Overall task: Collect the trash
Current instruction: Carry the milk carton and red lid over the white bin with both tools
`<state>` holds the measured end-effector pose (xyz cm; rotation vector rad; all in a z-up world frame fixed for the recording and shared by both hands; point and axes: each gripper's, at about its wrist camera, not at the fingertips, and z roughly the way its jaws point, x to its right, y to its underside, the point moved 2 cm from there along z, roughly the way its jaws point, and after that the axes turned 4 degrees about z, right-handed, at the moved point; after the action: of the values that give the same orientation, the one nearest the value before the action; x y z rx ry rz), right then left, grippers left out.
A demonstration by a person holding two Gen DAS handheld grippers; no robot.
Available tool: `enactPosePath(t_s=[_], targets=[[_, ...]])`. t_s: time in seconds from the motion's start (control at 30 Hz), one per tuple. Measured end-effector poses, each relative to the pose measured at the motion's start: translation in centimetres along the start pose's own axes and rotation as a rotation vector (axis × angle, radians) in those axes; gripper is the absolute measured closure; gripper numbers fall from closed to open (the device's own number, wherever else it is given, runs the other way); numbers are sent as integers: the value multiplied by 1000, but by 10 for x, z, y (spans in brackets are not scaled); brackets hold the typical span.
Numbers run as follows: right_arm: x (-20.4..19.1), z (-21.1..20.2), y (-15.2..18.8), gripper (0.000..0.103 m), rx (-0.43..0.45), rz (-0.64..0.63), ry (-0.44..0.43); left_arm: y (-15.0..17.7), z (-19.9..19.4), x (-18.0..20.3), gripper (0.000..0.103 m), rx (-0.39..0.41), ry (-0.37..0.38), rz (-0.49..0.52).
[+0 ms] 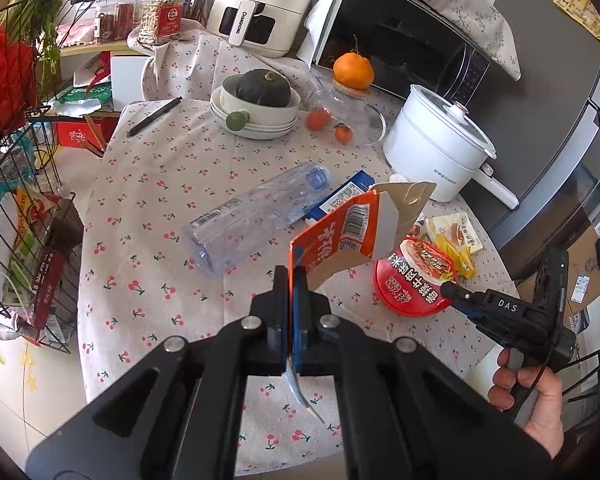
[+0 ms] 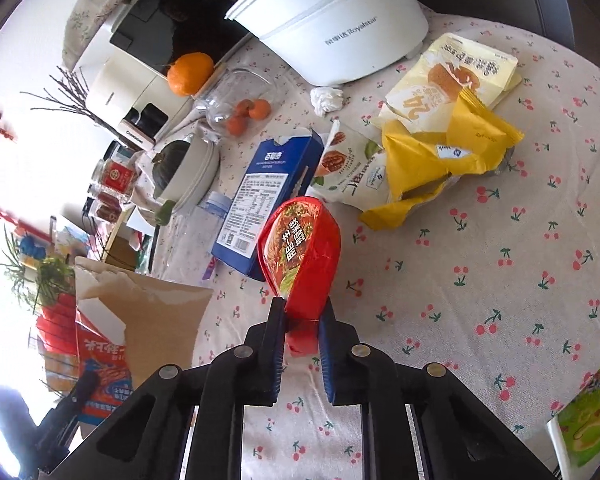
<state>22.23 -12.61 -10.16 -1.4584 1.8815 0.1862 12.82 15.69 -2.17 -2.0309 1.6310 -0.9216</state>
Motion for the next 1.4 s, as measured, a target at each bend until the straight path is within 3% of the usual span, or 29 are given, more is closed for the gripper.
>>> enactPosePath(t_s=[0.4,0.77,1.03,1.4], targets=[[0,-56,-2,87,61,-90,39,1,-2,22,101,3,49,27],[61,-143,-15,87,166,-52,125,5,8,90,101,-47,193,98],[128,-223,-10,87,257,35,212,29,15,181,101,-98,299,279],[211,-301,2,87,347,122,352,98,42,286,101,-216,338,568]])
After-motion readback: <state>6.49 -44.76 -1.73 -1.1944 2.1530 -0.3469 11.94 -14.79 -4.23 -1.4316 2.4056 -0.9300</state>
